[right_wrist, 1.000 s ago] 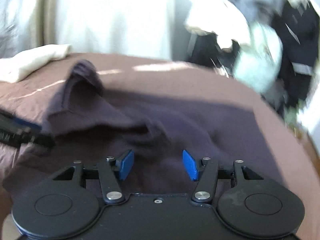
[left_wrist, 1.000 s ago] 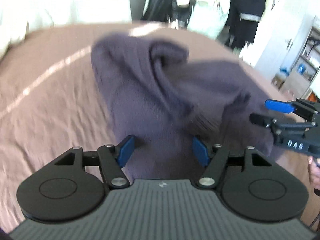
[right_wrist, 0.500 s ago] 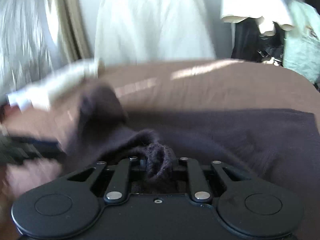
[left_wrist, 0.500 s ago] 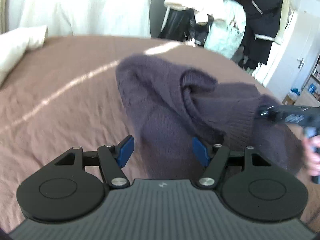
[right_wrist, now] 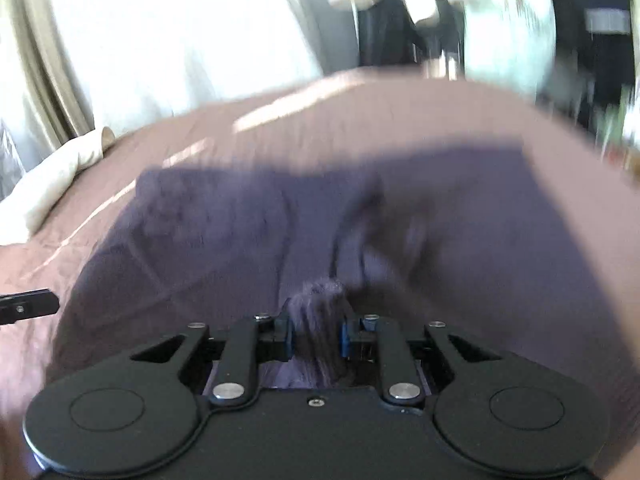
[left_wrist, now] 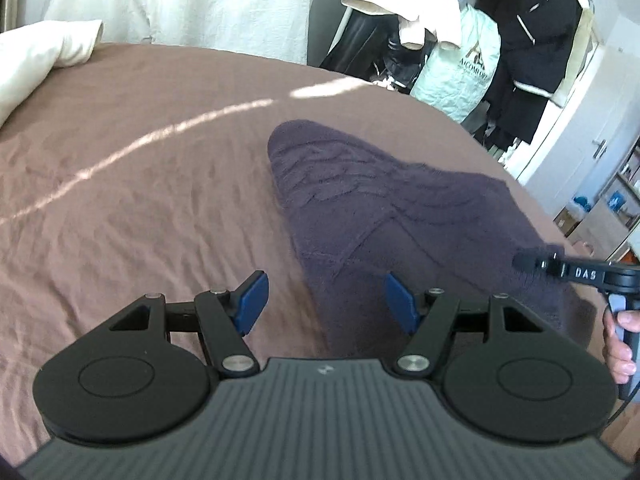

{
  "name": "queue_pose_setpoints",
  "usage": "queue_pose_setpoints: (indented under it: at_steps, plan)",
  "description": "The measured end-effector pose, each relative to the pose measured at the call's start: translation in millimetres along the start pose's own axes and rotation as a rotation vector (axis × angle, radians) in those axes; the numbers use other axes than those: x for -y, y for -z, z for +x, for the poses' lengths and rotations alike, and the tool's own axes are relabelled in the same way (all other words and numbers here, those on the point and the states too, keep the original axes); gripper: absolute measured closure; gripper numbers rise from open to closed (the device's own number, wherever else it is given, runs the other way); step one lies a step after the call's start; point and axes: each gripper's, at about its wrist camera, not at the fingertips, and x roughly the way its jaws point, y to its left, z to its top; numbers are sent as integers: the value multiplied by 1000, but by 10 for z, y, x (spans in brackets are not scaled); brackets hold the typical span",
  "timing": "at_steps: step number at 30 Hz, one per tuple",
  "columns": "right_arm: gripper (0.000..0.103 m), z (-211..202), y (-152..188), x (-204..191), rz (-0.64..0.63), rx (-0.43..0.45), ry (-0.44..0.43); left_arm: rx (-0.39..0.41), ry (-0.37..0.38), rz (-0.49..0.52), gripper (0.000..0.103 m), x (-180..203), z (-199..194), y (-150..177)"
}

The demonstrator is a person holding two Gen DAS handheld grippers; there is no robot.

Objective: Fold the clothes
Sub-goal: 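Grasp the sweater edge with the right gripper and tuck it under, then open the right gripper and press the folded sweater flat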

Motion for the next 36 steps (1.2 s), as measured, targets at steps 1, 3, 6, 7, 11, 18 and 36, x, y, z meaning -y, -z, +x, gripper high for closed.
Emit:
queue_pose_setpoints:
  at_steps: [1,3,6,7,11,18,36]
  plan:
    - [81,-43,-54,-55,-31,38,1,0,-3,1,38,-3,3,6]
    - [83,-79,-115,-71,-49,51,-19,-2,-10,3,38,-7,8,17]
    - [85,-136,-58,-21,27,-63,77,-25,-9,-21,38,-22,5,10]
    - [85,-180,4,-29,27,-75,57,-32,-1,-37,38,-35,0,-2]
    - [83,-46,255,-166,-235,-12,214,-50,47,-76,38,-101,27,-18]
    - [86,-107,242,-211,-270,70,184,-124,71,-77,37,-50,148,49]
    - [41,-322,243,-543,-271,85,102,-183,-403,195,5,117,290,174]
